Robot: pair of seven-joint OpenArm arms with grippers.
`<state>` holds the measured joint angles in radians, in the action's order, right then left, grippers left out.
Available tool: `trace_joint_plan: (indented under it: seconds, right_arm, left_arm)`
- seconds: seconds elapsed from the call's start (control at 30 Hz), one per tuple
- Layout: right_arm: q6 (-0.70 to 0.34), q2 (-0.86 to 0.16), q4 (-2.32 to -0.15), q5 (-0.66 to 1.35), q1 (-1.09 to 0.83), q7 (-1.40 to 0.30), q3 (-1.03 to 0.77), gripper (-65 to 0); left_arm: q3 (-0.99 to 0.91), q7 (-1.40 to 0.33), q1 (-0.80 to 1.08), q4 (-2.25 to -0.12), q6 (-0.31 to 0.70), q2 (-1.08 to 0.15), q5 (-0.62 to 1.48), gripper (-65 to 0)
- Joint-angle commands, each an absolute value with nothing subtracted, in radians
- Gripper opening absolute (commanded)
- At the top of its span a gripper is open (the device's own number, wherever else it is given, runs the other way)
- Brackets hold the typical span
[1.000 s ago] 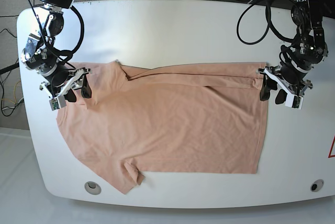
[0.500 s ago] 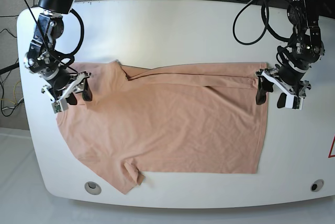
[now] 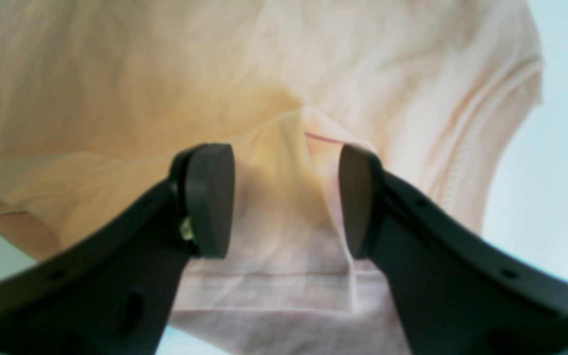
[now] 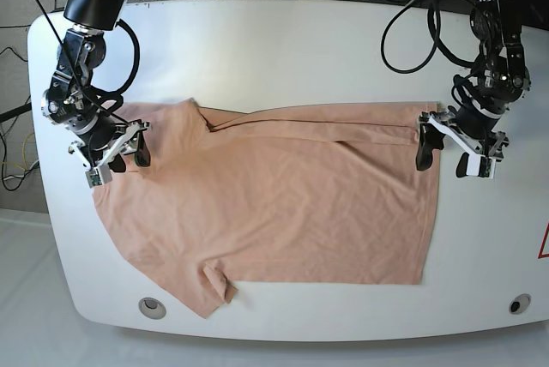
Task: Fold the T-shirt properly
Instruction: 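Move both open grippers to the folded edge of the shirt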
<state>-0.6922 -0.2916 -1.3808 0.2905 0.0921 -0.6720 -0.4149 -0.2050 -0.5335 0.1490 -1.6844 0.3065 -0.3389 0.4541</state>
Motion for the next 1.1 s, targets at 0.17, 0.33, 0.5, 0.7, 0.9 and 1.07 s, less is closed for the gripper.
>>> trace_joint_plan:
  seconds: [0.17,0.33,0.5,0.7,0.9,1.07]
  right_arm:
    - [-0.698,-0.256,-1.532,0.326,-0.008,-0.692,-0.550,-31.9]
    - [-0.698,-0.254,-1.564,0.303,-0.087,-0.664,-0.563,-31.6]
    - [-0.698,-0.262,-1.550,0.290,-0.108,-0.647,-0.550,-31.1]
    - [-0.698,-0.273,-1.501,0.305,-0.091,-0.636,-0.520,-31.4]
    - [-0.698,-0.289,-1.453,0.301,-0.072,-0.625,-0.478,-31.5]
    - [-0.698,-0.267,-1.479,0.336,-0.092,-0.653,-0.520,-31.1]
  left_arm:
    - [-0.212,-0.558,0.124,-1.638,0.306,-0.353,0.471,-31.4]
    - [-0.204,-0.554,0.135,-1.631,0.309,-0.345,0.467,-36.2]
    - [-0.201,-0.550,0.138,-1.628,0.310,-0.342,0.467,-36.1]
    - [-0.200,-0.525,0.146,-1.608,0.305,-0.338,0.463,-35.6]
    - [-0.194,-0.460,0.158,-1.606,0.304,-0.336,0.457,-28.3]
    - [-0.200,-0.432,0.162,-1.609,0.309,-0.332,0.435,-21.3]
